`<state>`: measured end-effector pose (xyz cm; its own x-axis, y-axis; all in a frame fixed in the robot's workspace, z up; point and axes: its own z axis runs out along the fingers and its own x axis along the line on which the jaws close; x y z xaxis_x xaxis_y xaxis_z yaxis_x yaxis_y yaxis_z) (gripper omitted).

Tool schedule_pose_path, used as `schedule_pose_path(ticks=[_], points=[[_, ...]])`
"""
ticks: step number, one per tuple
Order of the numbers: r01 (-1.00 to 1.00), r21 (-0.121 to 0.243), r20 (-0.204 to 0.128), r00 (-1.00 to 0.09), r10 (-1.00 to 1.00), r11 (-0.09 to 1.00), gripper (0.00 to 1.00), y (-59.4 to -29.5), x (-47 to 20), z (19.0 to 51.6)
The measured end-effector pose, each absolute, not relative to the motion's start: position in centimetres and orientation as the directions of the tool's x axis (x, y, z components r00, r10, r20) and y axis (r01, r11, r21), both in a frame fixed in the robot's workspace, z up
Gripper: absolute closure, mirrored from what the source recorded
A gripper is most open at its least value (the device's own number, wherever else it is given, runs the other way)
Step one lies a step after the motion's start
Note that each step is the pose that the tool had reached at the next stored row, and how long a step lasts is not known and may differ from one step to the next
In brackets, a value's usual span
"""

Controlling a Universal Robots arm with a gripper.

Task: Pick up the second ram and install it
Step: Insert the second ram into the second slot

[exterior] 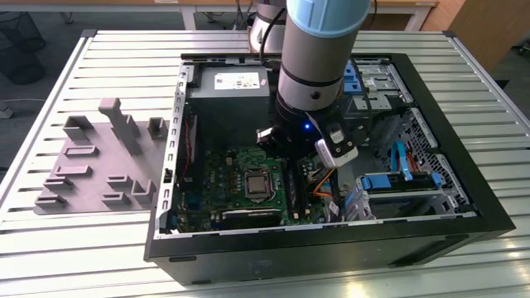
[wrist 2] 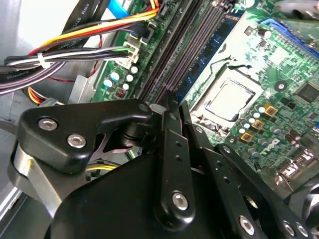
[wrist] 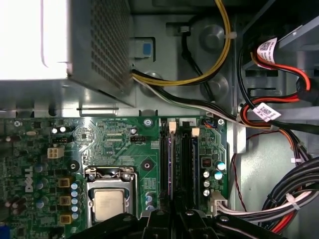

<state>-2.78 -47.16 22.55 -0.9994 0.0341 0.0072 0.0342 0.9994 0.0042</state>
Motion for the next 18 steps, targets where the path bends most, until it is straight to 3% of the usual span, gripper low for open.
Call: schedule_pose_path(ticks=[18], points=[[0.003, 0.004, 0.007, -1.0, 0.003, 1.0, 0.86, -47.18, -2.77, 21.93]])
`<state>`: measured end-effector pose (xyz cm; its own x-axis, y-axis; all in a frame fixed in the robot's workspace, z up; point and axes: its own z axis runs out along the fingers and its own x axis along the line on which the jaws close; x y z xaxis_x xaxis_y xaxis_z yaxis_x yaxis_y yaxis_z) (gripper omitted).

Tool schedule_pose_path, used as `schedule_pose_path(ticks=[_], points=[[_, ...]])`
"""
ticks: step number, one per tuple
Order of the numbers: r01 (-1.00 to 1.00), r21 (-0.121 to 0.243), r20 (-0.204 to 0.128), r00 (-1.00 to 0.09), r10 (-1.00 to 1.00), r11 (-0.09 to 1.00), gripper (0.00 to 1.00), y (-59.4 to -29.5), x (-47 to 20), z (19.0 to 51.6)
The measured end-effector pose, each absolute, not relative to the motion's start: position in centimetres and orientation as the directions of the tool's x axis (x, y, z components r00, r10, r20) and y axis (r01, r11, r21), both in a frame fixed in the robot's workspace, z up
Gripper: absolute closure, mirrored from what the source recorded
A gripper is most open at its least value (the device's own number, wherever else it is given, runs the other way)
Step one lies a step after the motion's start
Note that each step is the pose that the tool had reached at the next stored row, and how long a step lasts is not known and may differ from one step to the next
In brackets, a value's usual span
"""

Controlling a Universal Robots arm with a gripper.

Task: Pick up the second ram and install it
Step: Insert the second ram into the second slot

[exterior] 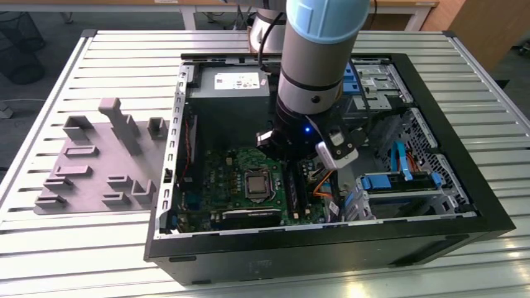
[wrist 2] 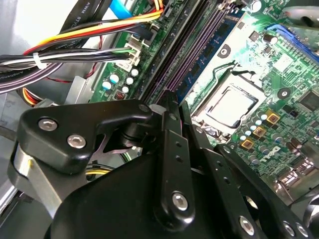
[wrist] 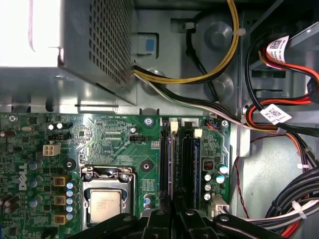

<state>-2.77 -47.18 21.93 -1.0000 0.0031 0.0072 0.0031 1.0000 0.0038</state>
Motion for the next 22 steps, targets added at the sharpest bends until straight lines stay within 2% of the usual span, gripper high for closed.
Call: schedule_pose_path(ticks=[22], points=[[0.008, 0.003, 0.008, -1.0, 0.008, 1.0, 0.86, -47.32, -2.68, 21.14]])
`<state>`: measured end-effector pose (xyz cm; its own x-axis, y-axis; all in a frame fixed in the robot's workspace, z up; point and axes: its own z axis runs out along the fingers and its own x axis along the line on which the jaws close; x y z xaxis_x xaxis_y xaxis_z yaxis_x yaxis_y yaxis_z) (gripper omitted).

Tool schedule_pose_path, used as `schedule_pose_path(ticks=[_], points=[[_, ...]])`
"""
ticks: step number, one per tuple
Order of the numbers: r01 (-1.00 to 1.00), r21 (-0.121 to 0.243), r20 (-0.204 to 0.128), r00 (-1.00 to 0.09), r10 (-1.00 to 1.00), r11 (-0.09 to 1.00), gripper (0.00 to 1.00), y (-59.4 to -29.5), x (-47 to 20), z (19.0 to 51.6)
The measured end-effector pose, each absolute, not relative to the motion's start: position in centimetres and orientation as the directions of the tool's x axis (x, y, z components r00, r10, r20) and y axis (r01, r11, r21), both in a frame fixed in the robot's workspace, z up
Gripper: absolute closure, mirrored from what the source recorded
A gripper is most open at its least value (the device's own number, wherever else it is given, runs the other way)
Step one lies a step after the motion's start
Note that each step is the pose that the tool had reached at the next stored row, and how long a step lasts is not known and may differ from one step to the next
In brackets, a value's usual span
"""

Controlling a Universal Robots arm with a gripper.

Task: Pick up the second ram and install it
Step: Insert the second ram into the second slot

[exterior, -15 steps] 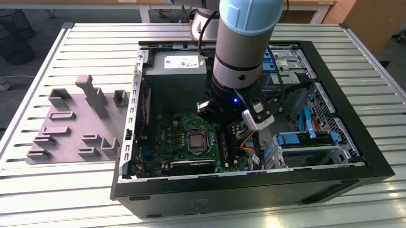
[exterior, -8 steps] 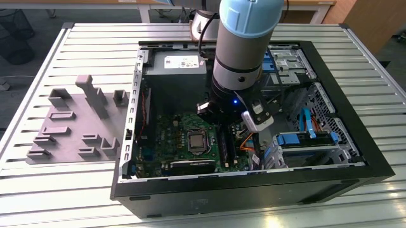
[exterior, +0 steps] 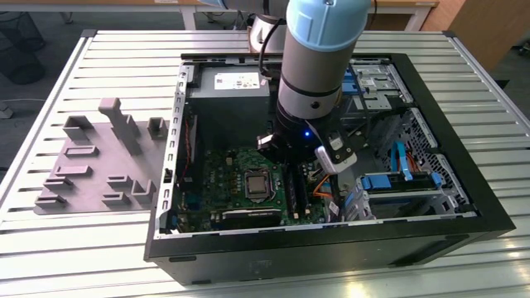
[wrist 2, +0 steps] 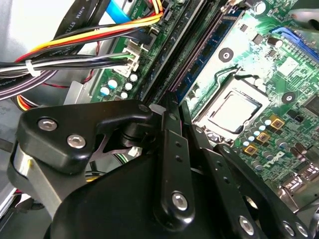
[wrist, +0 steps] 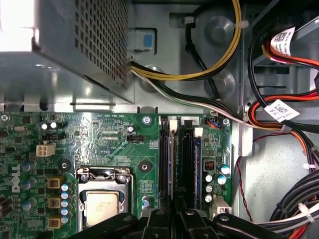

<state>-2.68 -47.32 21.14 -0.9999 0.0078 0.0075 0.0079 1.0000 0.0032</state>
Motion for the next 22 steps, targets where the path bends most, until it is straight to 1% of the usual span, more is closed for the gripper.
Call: schedule_pose_path(ticks=[5, 22], points=[[0.008, -0.003, 0.009, -1.0, 0.008, 1.0, 0.86, -47.32, -2.68, 21.15], [0.008, -0.004, 0.018, -1.0, 0.008, 1.0, 0.86, -47.26, -2.2, 21.33]])
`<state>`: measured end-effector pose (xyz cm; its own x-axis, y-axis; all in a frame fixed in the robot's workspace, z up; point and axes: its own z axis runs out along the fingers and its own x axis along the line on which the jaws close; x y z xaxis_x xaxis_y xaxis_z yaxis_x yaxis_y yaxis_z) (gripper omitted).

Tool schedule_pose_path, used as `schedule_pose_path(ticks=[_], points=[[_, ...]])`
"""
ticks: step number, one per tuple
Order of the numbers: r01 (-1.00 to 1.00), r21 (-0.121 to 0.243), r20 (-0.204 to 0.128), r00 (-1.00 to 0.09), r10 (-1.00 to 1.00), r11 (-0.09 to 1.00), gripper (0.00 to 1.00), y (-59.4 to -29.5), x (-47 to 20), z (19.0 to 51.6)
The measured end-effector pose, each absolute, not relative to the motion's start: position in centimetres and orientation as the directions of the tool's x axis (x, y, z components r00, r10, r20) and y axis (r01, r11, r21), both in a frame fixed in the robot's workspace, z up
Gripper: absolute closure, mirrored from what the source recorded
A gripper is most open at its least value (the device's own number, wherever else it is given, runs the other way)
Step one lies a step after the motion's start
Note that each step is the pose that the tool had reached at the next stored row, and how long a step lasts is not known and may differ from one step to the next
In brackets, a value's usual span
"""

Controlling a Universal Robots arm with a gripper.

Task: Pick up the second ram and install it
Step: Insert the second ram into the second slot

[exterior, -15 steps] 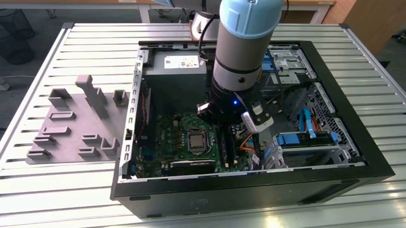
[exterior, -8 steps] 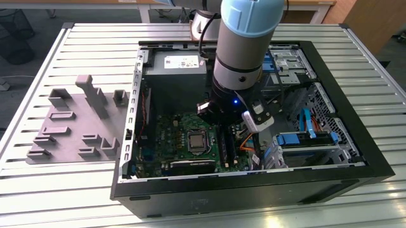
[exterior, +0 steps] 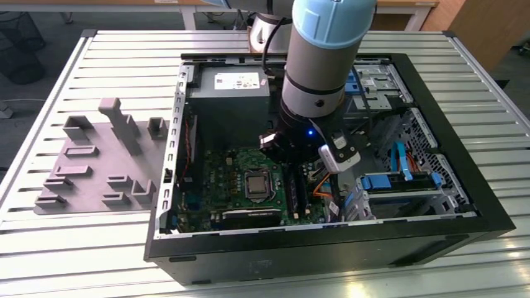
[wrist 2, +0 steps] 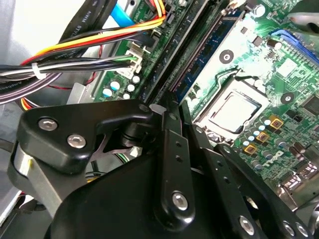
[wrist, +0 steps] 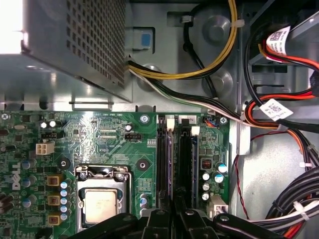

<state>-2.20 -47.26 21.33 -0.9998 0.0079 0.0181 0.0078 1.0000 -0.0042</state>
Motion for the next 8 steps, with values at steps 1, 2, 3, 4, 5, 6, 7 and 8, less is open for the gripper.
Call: schedule_pose_path(ticks=[1, 2, 3, 4, 5, 6, 7, 8], points=[[0.008, -0.004, 0.018, -1.0, 0.008, 1.0, 0.86, -47.26, -2.18, 21.33], [0.008, -0.004, 0.018, -1.0, 0.008, 1.0, 0.86, -47.26, -2.18, 21.32], [0.008, -0.004, 0.018, -1.0, 0.008, 1.0, 0.86, -47.25, -2.18, 21.32], [0.008, -0.004, 0.018, -1.0, 0.008, 1.0, 0.86, -47.25, -2.17, 21.32], [0.008, -0.004, 0.018, -1.0, 0.008, 1.0, 0.86, -47.25, -2.17, 21.32], [0.008, -0.005, 0.019, -1.0, 0.008, 1.0, 0.86, -47.26, -2.17, 21.32], [0.008, -0.005, 0.019, -1.0, 0.008, 1.0, 0.86, -47.26, -2.17, 21.33], [0.008, -0.005, 0.019, -1.0, 0.008, 1.0, 0.86, -47.26, -2.17, 21.32]])
